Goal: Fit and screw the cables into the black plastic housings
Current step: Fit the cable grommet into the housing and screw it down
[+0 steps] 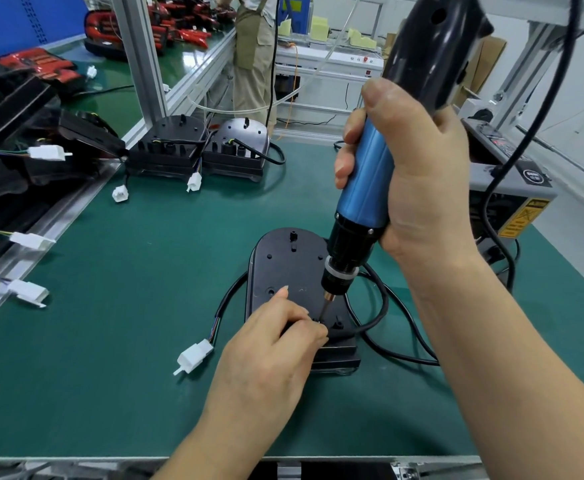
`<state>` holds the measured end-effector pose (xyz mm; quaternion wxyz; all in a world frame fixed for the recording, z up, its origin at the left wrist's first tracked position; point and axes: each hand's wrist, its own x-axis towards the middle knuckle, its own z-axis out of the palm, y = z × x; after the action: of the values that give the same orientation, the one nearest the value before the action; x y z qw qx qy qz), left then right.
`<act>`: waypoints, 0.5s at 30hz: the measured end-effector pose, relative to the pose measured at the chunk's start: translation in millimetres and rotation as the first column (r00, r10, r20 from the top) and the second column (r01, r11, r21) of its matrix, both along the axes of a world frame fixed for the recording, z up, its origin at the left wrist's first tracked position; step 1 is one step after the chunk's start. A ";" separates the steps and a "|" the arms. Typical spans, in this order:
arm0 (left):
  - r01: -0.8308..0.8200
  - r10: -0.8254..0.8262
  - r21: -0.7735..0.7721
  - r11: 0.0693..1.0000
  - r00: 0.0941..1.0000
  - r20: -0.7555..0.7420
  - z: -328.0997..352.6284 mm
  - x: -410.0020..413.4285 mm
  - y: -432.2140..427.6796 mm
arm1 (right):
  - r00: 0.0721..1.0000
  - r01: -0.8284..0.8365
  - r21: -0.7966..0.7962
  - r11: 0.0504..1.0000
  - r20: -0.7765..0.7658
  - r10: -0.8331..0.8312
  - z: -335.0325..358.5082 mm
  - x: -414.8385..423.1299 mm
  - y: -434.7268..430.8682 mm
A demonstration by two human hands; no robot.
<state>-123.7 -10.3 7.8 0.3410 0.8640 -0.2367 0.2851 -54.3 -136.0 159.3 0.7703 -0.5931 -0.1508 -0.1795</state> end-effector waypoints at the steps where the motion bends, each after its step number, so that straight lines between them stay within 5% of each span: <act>1: 0.001 -0.001 0.001 1.000 1.000 -0.002 -0.2 -0.1 0.0 | 1.000 -0.002 -0.002 1.000 0.001 0.002 0.2 -0.4 -0.1; 15: -0.003 0.003 -0.021 1.000 1.000 0.001 0.5 0.4 -1.4 | 0.985 0.167 -0.067 0.984 0.043 -0.164 0.1 -14.8 11.3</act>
<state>-123.3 -11.7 8.4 0.3494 0.8606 -0.2328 0.2883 -69.1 -124.7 159.4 0.7283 -0.6270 -0.1216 -0.2485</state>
